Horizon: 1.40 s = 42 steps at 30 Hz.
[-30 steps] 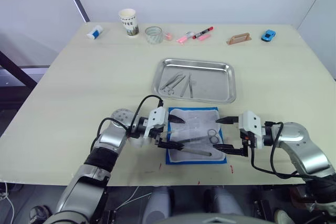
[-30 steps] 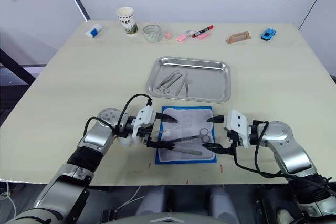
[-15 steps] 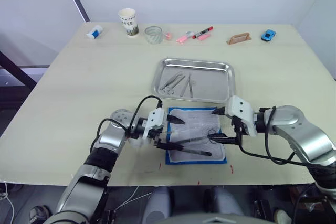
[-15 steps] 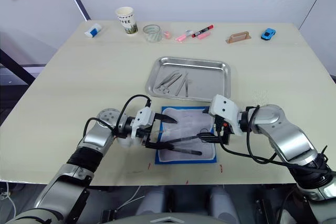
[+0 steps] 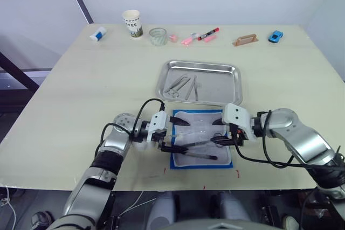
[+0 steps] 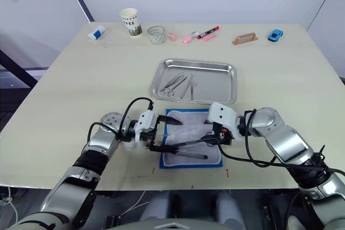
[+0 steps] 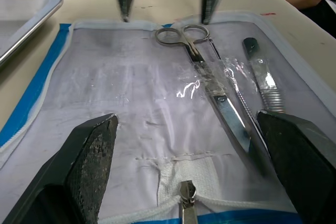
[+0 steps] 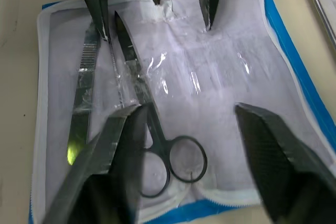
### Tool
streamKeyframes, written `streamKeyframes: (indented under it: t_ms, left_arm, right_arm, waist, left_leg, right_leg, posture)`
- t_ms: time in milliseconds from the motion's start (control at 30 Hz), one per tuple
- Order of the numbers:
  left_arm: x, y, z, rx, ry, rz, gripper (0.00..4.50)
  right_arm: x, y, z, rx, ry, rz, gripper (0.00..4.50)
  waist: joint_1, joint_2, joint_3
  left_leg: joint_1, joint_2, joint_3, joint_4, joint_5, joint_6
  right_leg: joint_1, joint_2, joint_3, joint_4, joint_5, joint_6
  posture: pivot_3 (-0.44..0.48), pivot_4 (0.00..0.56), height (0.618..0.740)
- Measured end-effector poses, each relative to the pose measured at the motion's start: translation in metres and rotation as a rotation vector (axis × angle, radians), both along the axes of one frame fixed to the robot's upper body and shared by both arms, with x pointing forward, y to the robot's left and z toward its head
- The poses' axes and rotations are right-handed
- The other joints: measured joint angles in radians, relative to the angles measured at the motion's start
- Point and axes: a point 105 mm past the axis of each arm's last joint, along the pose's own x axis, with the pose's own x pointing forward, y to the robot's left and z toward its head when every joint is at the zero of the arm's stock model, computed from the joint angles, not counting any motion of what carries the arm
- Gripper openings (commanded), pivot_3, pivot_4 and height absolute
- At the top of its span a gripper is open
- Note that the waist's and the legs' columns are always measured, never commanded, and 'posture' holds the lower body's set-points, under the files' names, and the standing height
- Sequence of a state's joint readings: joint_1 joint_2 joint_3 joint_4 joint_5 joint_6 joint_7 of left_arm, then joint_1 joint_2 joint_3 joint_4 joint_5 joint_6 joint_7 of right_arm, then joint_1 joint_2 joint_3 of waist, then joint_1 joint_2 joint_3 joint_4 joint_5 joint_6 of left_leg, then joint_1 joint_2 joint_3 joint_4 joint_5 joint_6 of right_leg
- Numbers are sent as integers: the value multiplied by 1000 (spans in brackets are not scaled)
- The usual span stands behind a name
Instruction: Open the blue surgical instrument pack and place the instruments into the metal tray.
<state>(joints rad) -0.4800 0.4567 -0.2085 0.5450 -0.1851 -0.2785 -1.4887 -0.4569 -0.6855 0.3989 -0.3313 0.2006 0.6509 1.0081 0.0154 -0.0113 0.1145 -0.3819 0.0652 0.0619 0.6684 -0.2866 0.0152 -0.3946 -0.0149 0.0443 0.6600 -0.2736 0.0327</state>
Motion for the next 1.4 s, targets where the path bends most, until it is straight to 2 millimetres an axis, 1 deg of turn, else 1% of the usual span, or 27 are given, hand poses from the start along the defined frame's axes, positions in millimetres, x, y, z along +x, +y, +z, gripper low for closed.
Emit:
streamKeyframes:
  t_ms: [100, 533, 767, 967, 1233, 1400]
  left_arm:
    - [-1, 0, 0, -2, -5, -6, 4500]
    - [-2, 0, 0, 0, -4, -15, 4500]
    - [-1, 0, 0, 0, -2, -16, 4500]
    - [-1, 0, 0, 0, 1, -16, 4500]
    - [0, 0, 0, 1, 0, -18, 4500]
    - [0, -1, -1, 0, 1, -18, 4500]
  right_arm:
    - [0, 2, -4, -10, 6, 4, 3197]
    - [4, -1, -18, -79, -24, 15, 3197]
    - [4, -1, -18, -89, -28, 21, 3197]
    - [1, -2, -22, -129, -45, 50, 3197]
    - [-4, 3, -23, -127, -40, 67, 3197]
    - [-4, 3, -23, -135, -45, 67, 3197]
  waist:
    - [0, 0, 0]
    - [0, 0, 0]
    - [0, 0, 0]
    - [0, 1, 0]
    - [0, 1, -1]
    - [0, 2, -1]
  left_leg:
    - [0, 0, 0, 0, 0, 0]
    - [0, 0, 0, 0, 0, 0]
    - [0, -1, 0, 0, 0, 0]
    - [0, -1, 0, 0, 0, 0]
    - [0, -1, 0, 0, 0, 0]
    - [0, -1, 0, 0, 0, 0]
  right_leg:
    - [0, 0, 0, 0, 0, 0]
    - [0, 0, 0, 0, 0, 0]
    - [0, 0, 0, 0, 0, 0]
    - [0, 0, 0, 0, 0, 0]
    - [0, 0, 0, 0, 0, 0]
    - [0, 0, 0, 0, 0, 0]
  posture:
    - [0, 150, 740]
    - [0, 150, 740]
    - [0, 150, 740]
    - [0, 150, 740]
    - [0, 150, 740]
    - [0, 150, 740]
